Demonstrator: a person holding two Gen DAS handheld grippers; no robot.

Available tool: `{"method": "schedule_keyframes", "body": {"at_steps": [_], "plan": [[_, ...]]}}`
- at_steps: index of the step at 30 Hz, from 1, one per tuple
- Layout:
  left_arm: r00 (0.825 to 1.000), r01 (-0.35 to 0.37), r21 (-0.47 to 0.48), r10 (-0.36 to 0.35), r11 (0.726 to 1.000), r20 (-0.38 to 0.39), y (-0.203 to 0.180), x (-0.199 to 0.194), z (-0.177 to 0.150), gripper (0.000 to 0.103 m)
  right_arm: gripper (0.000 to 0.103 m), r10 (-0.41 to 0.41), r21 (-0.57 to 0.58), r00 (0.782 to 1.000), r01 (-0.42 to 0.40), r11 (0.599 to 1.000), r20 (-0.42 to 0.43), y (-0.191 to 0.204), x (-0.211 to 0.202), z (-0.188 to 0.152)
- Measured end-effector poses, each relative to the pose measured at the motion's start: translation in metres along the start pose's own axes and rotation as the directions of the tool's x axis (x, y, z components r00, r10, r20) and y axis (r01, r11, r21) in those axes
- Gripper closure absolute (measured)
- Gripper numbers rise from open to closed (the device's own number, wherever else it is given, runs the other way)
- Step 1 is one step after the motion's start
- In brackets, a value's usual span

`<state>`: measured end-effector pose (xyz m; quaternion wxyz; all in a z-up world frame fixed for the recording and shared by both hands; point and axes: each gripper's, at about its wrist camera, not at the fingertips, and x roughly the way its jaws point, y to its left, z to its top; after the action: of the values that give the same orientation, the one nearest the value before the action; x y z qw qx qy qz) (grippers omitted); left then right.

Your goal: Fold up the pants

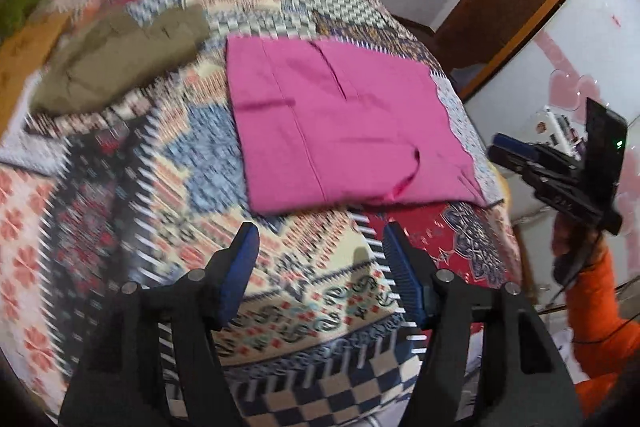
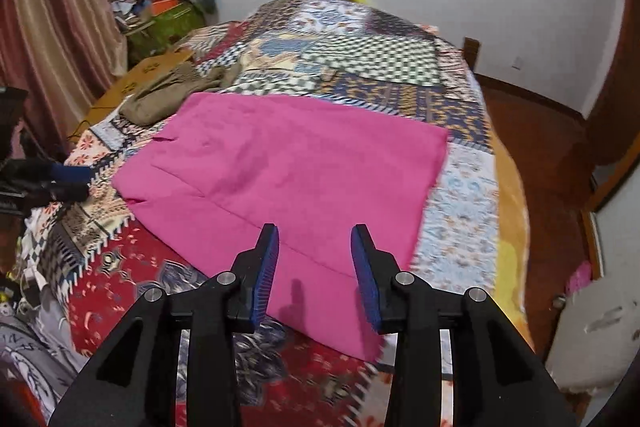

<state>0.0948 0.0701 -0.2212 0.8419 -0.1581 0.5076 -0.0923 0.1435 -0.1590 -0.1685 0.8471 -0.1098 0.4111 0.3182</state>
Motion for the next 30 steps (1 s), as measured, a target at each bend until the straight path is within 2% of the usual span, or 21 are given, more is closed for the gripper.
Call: {"method": "schedule_keyframes", "body": {"at_steps": [3,6,9,15,20,30], "plan": [[0.999,0.026,-0.032,-0.028,0.999,-0.036,0.003,0.012,-0.004,0.039,0.069,0.010,-0.020,1.000,-0.011,1.000,-0.027,0.008,0.013,-0.004],[0.999,0.029,-0.039,-0.030,0.999,-0.025,0.002,0.016,-0.004,0.038,0.069,0.020,-0.037,0.998,-0.022,0.999,-0.064,0.014,0.026,-0.012],[0.998,0.061,-0.065,-0.062,0.996,-0.016,0.002,0.022,0.000,0.037,0.069,0.023,-0.030,0.994,-0.027,0.999,-0.104,0.013,0.042,-0.020],[0.997,0.072,-0.047,-0.073,0.996,-0.011,-0.011,0.035,0.010,0.035,0.069,0.053,-0.012,0.994,-0.054,0.998,-0.094,0.011,0.044,-0.023],[0.995,0.096,-0.071,-0.097,0.993,-0.009,-0.015,0.044,0.017,0.018,0.069,0.054,-0.028,0.995,-0.056,0.998,-0.083,0.012,0.044,-0.026],[0.987,0.162,-0.201,-0.160,0.966,0.026,0.003,0.052,0.034,0.016,0.069,0.072,-0.022,0.995,-0.074,0.997,-0.076,0.009,0.046,-0.027]]}}
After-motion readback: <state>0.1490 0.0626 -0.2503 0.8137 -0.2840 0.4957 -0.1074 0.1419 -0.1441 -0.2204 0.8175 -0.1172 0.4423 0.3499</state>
